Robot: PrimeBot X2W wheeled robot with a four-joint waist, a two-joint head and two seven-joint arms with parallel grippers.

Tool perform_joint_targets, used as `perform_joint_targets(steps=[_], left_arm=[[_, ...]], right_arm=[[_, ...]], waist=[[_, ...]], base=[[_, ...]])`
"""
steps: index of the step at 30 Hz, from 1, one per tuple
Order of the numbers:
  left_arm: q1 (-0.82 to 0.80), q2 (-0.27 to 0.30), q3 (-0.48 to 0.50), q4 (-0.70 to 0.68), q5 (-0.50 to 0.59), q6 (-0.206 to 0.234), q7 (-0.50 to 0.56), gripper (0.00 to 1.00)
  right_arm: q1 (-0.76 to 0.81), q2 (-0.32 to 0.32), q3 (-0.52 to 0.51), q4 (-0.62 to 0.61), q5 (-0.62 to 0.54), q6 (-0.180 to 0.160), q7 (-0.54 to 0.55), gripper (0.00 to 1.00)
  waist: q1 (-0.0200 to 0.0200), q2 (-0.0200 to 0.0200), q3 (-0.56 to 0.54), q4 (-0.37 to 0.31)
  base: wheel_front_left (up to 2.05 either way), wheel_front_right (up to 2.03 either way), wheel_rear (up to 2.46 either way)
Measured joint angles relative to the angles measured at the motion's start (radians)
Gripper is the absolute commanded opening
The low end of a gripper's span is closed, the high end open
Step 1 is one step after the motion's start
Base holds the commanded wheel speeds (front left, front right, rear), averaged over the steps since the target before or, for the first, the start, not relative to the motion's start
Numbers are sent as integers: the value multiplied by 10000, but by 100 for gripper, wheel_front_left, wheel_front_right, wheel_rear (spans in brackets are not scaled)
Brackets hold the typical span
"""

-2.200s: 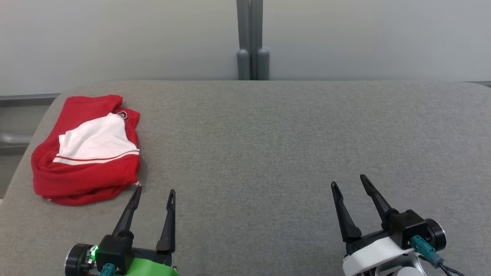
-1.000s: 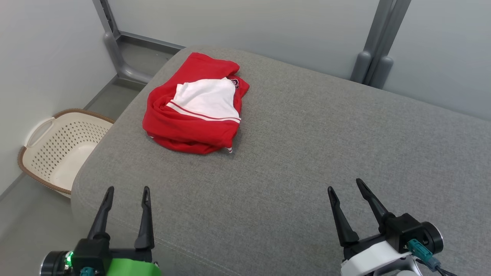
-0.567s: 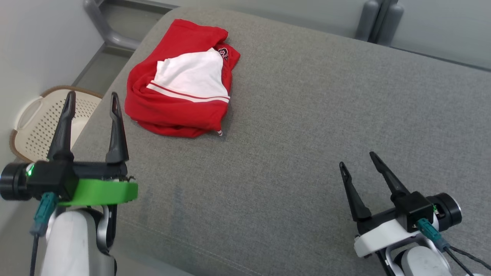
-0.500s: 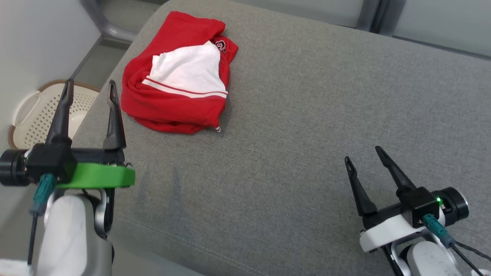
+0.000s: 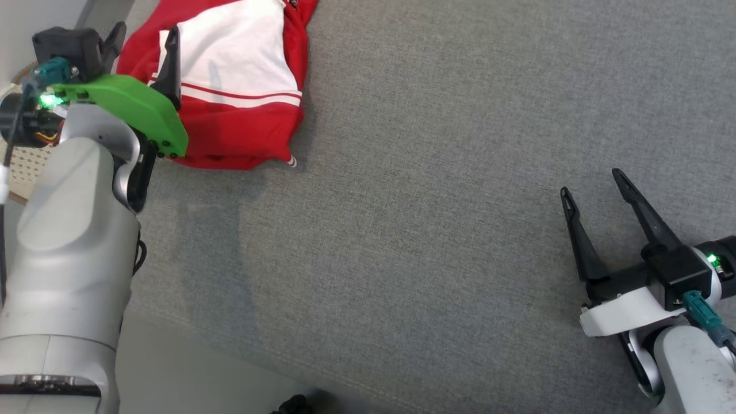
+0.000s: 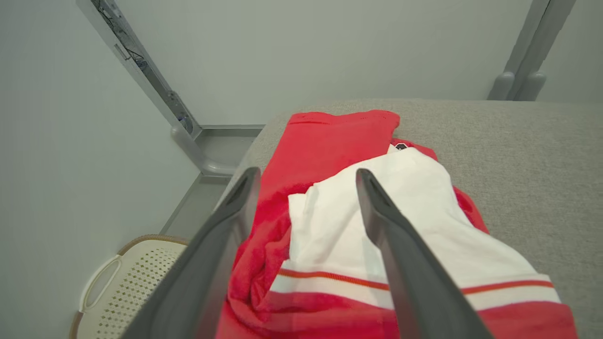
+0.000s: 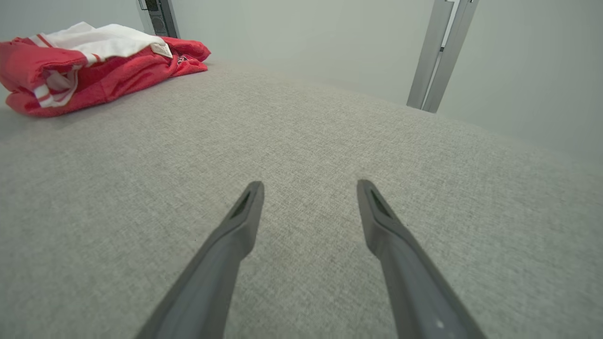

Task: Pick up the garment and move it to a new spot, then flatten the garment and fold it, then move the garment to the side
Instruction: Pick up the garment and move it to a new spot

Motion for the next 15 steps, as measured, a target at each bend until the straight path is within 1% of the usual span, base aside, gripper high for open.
perform_joint_targets(steps=[3, 5, 7, 12, 15], left_arm=[[-495, 372, -767, 556, -1239, -19, 1037, 100], [-622, 690, -1277, 744, -1814, -21, 1450, 100], [-733, 872, -1708, 920, -2439, -21, 1806, 100], [-845, 1074, -2589, 1333, -3241, -21, 2075, 100], [-938, 1225, -3039, 1511, -3521, -21, 1831, 100]], right_arm=[[-216, -42, -63, -180, -2, 0, -4, 100], [-356, -58, -48, -280, -2, 0, -12, 100], [-431, -56, -21, -428, -6, 0, -33, 100], [-577, -82, 33, -686, -12, 10, -67, 100], [-631, -82, 6, -807, -10, 17, -107, 100]], waist=[[0, 0, 398, -114], [0, 0, 631, -203], [0, 0, 870, -303], [-2, 0, 1346, -509], [-2, 0, 1531, -637]], base=[[0, 0, 0], [0, 0, 0], [0, 0, 0], [0, 0, 0], [0, 0, 0]])
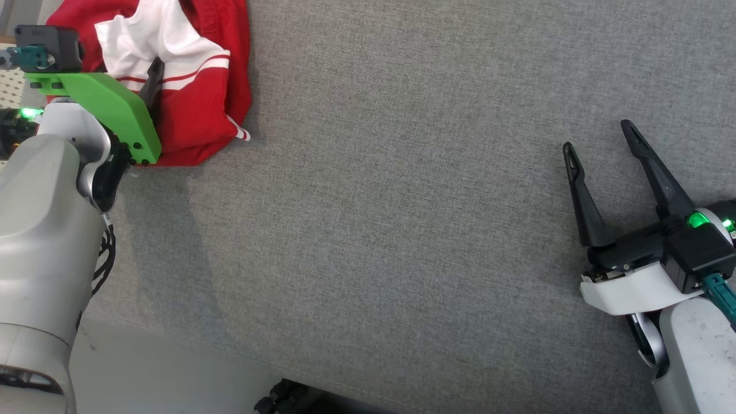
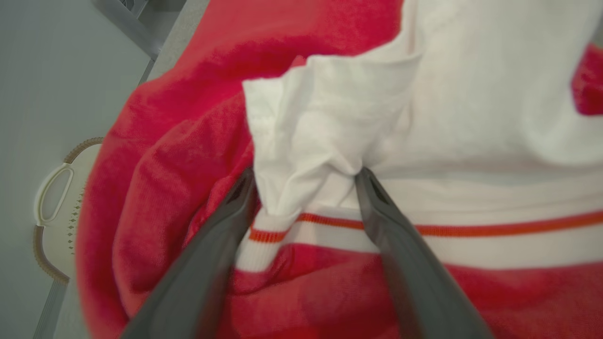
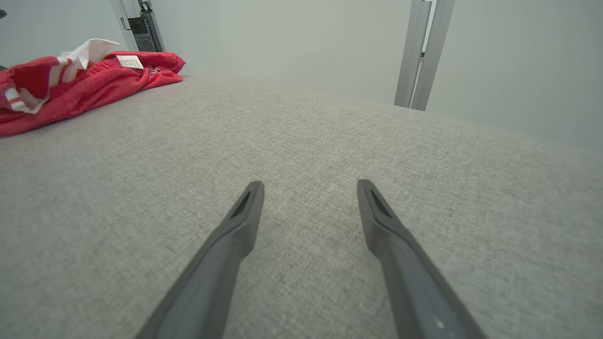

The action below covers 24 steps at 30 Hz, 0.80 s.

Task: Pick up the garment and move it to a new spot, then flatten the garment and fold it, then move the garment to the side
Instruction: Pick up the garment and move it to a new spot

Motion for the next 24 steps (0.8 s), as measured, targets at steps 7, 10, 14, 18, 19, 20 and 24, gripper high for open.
perform_joint_targets(steps=[7, 10, 14, 18, 19, 20, 24], left_arm=[[-28, 113, -652, 128, -629, 0, -1883, 0], [8, 194, -848, 21, -920, -2, -2717, 0], [5, 593, -928, -151, -1024, -2, -3524, 0], [-7, 880, -523, -1030, -401, -2, -3591, 0], [-15, 988, -299, -1429, -140, 12, -3622, 0], [-4, 1051, -123, -1751, 132, 56, -3624, 0], [255, 1179, 692, -3242, 1087, 184, -3632, 0]], right_arm=[[-15, 38, -115, 102, 13, 0, -6, 100], [4, 128, -84, 295, 33, -12, 2, 100], [156, 303, 140, 640, 128, -17, 52, 100], [338, 637, 401, 924, 242, -17, 81, 100], [364, 706, 447, 976, 288, -17, 81, 100], [409, 754, 491, 1034, 307, -17, 82, 100], [519, 997, 679, 1266, 418, -15, 92, 100]], waist=[[0, 0, -89, -108], [1, 0, -327, -96], [1, 0, -778, -106], [1, 0, -1330, -142], [1, 0, -1486, -156], [1, 0, -1616, -168], [1, 0, -2243, -266]], base=[[0, 0, 0], [0, 0, 0], [0, 0, 0], [0, 0, 0], [0, 0, 0], [0, 0, 0], [0, 0, 0]])
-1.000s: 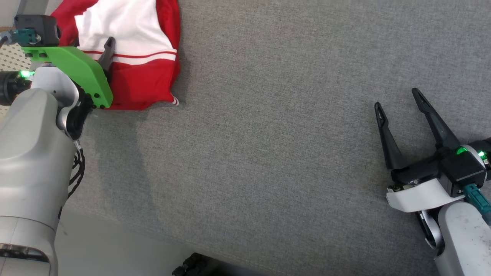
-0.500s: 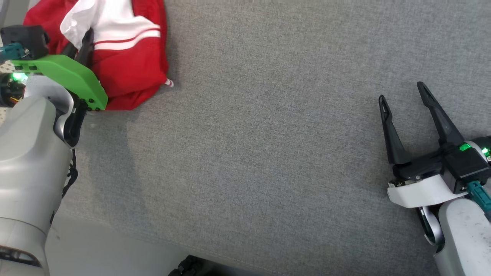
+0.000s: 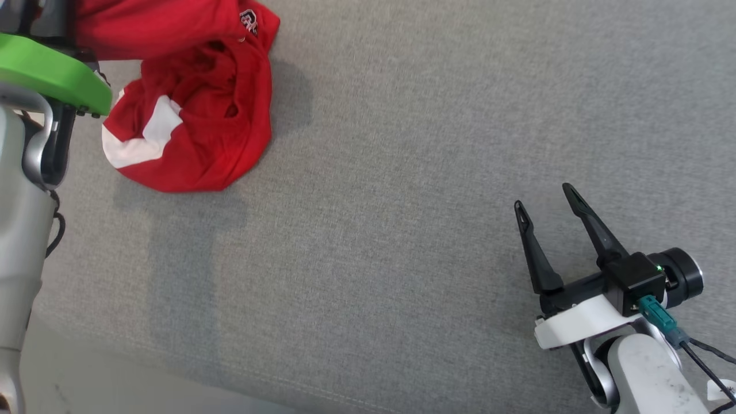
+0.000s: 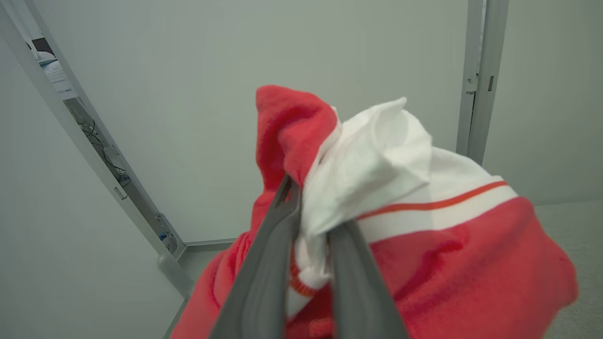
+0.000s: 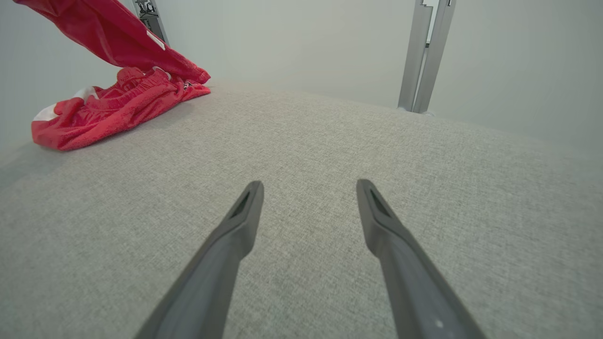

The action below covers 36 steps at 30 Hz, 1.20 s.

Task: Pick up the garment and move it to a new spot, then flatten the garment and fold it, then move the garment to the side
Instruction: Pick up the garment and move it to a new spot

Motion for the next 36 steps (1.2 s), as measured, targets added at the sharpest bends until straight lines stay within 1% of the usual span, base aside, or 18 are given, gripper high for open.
perform_joint_targets(steps=[5, 10, 14, 17, 21, 24, 28, 33, 36], left_arm=[[430, 309, 347, -1231, 863, -15, 2, 0], [438, 428, 150, -2171, 1057, -100, 0, 0], [407, 462, -98, -2909, 1081, -111, 159, 0], [403, 451, -293, -3440, 863, -121, 418, 0], [381, 272, -635, -4006, 761, -144, 686, 0], [360, 2, -903, -4180, 761, -144, 765, 0], [354, -629, -1475, -4031, 786, -146, 871, 0], [321, -1547, -2399, -2963, 821, -159, 800, 0], [494, -1965, -2736, -1987, 763, -161, 573, 0]], right_arm=[[201, 433, 105, 115, 194, 0, 0, 100], [503, 721, 61, 249, 324, 0, 0, 100], [676, 861, 123, 293, 397, 0, 0, 100], [795, 932, 153, 303, 458, 0, 0, 100], [805, 968, 207, 276, 499, 2, 0, 100], [782, 976, 198, 238, 652, 2, 0, 100], [768, 978, 10, 245, 959, 2, 0, 100], [716, 974, -4, 144, 1187, 0, 0, 100], [608, 970, 96, 96, 1367, 0, 0, 100]], waist=[[0, 0, -832, -320], [0, -1, -1482, -954], [0, 0, -1927, -1664], [0, 0, -2216, -2265], [0, 0, -2514, -3157], [0, 0, -2650, -3841], [-1, 0, -2745, -4754], [-1, 0, -2661, -5715], [-1, -1, -2408, -6053]], base=[[0, 0, 0], [0, 0, 0], [0, 0, 0], [0, 0, 0], [0, 0, 0], [0, 0, 0], [0, 0, 0], [0, 0, 0], [0, 0, 0]])
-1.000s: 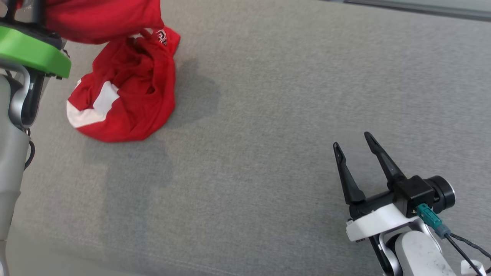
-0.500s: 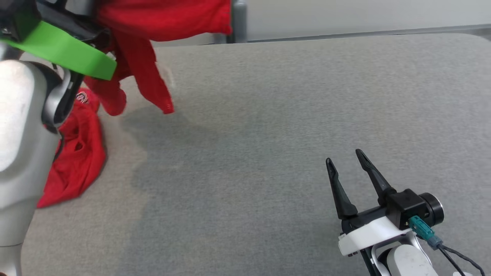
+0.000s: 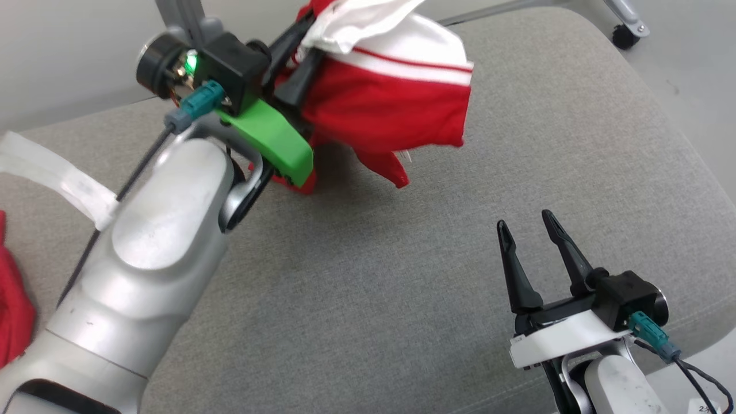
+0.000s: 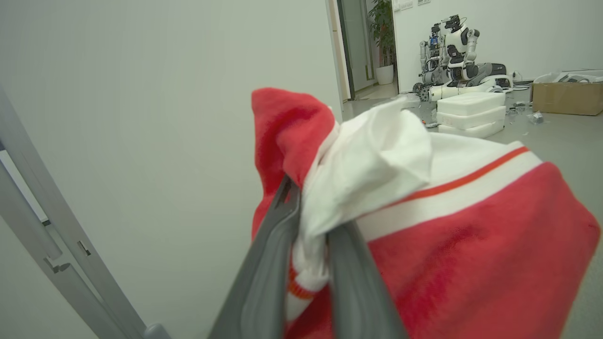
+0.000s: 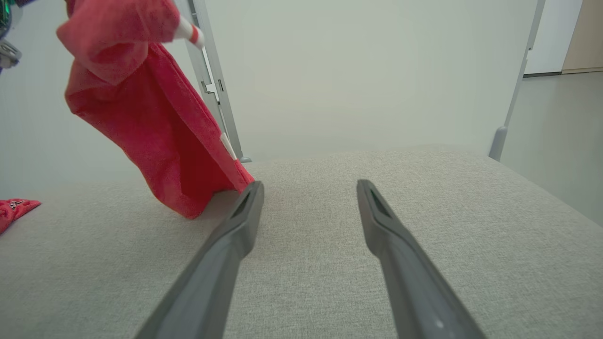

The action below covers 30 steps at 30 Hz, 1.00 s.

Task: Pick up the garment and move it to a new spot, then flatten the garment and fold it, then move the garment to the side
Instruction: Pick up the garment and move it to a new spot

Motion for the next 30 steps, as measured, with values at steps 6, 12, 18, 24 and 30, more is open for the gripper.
perform_joint_targets(steps=[6, 12, 18, 24, 30], left_arm=[[1003, -293, -476, 1931, 25, -13, -504, 0], [1312, -533, -276, 2736, 288, -17, -568, 36], [1987, -767, 673, 1946, 815, 63, -571, 100], [3712, -989, 2079, 259, 1218, 378, -573, 100], [6306, -1093, 3952, -1588, 1501, 692, -573, 100]], right_arm=[[-407, 2, 249, -38, 244, 0, 0, 100], [-569, 12, 527, 140, 173, 0, 0, 100], [-530, 15, 637, 341, 136, 2, 0, 100], [-218, 15, 560, 604, -19, 2, 0, 100], [146, 25, 558, 798, -86, 2, 0, 100]], waist=[[0, 0, 817, -352], [0, 0, 1623, -426], [1, 0, 1770, -144], [0, 0, 1360, 260], [0, 0, 496, 787]], base=[[0, 0, 0], [0, 0, 0], [0, 0, 0], [0, 0, 0], [0, 0, 0]])
